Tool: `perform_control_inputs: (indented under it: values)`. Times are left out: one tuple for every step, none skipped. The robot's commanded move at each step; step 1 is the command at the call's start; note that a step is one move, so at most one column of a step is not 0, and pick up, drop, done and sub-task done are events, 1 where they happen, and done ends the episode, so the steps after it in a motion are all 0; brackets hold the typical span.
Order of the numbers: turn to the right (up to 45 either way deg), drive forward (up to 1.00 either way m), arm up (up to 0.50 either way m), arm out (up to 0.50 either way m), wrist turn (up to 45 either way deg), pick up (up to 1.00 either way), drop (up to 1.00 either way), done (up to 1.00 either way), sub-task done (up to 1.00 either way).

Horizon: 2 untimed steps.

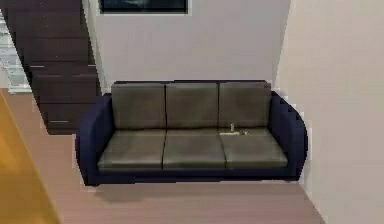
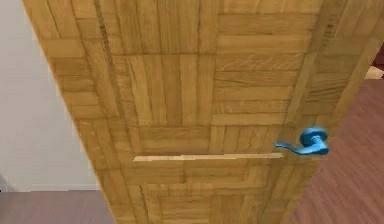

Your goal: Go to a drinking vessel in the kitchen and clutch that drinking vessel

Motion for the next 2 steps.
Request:
perform_control_inputs:
  values:
    - [0.0,0.6,0.0,0.0,0.0,0.0,0.0,0.0,0.0]
    - [-45.0,0.0,0.0,0.0,0.0,0.0,0.0,0.0,0.0]
